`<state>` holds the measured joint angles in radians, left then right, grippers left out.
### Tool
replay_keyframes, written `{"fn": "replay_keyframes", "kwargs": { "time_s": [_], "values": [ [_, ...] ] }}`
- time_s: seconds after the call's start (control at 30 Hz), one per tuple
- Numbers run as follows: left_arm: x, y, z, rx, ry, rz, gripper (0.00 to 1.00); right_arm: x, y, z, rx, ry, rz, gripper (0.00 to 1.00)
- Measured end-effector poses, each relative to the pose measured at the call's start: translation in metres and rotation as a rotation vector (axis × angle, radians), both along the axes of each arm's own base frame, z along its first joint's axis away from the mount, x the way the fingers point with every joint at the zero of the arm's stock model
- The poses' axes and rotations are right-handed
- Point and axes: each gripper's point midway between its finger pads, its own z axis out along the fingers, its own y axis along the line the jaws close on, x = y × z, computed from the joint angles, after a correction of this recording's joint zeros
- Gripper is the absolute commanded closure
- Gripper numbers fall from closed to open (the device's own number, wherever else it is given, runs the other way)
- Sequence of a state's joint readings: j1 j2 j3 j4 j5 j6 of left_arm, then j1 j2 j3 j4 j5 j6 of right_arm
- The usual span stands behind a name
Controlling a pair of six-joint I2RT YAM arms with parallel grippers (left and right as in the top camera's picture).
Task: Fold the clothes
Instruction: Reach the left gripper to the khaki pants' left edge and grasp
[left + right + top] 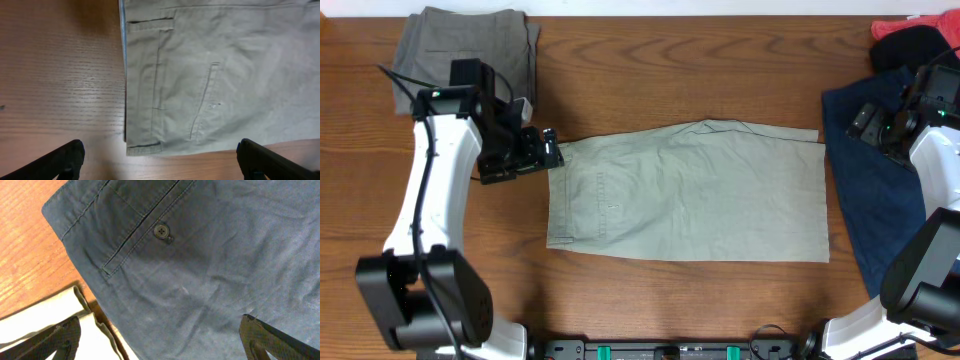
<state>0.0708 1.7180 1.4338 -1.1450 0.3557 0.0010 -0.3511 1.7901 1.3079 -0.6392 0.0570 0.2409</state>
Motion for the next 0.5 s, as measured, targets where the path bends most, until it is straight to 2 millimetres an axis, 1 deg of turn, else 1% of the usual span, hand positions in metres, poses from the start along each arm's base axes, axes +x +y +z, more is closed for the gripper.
{"fn": "replay_keyframes", "kwargs": {
  "time_s": [0.2, 0.33, 0.5],
  "values": [
    [0.009, 0.002, -0.026, -0.003, 0.048, 0.001, 0.02, 0.000, 0.000, 0.000, 0.000, 0.000, 0.000, 0.01],
    [0.009, 0.006, -0.037, -0.014, 0.075, -0.005, 0.02, 0.000, 0.000, 0.000, 0.000, 0.000, 0.000, 0.01],
    [0.007, 0.008, -0.045, -0.061, 0.090, -0.009, 0.02, 0.000, 0.000, 0.000, 0.000, 0.000, 0.000, 0.01]
  ]
}}
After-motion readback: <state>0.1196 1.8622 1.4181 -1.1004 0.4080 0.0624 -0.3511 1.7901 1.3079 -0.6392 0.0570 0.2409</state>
